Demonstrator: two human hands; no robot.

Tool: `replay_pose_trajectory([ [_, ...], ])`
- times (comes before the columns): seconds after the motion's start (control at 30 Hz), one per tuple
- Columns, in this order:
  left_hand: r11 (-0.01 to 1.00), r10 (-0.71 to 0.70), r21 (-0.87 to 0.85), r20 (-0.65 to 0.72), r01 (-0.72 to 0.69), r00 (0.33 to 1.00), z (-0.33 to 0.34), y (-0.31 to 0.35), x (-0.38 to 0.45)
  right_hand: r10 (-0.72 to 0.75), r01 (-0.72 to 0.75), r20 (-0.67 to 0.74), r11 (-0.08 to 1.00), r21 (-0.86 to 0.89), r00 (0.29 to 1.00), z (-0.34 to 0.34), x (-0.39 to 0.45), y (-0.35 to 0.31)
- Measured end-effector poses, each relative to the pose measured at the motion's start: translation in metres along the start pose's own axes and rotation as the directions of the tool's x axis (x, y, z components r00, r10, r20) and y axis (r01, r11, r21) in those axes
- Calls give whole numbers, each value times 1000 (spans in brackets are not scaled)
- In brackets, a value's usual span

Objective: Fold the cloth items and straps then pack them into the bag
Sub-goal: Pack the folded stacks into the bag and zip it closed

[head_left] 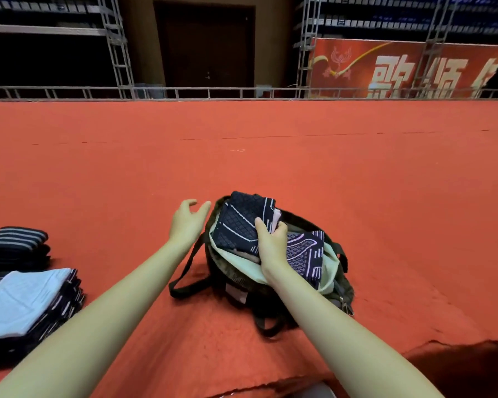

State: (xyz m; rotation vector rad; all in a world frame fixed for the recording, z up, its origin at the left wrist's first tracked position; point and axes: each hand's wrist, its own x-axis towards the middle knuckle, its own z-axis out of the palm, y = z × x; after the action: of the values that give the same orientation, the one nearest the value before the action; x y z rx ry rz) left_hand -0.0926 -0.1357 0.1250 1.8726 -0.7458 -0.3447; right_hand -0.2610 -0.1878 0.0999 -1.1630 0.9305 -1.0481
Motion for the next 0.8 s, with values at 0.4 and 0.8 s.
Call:
replay_pose_trajectory([
  [0.4, 979, 99, -194, 153, -69, 983, -5, -12, -70, -81, 334, 389, 687, -646, 918, -25, -9, 15],
  [0.8, 959, -88, -260, 117, 115, 989, -20, -25, -87, -27, 429, 521, 606, -670, 853, -39, -25, 6],
])
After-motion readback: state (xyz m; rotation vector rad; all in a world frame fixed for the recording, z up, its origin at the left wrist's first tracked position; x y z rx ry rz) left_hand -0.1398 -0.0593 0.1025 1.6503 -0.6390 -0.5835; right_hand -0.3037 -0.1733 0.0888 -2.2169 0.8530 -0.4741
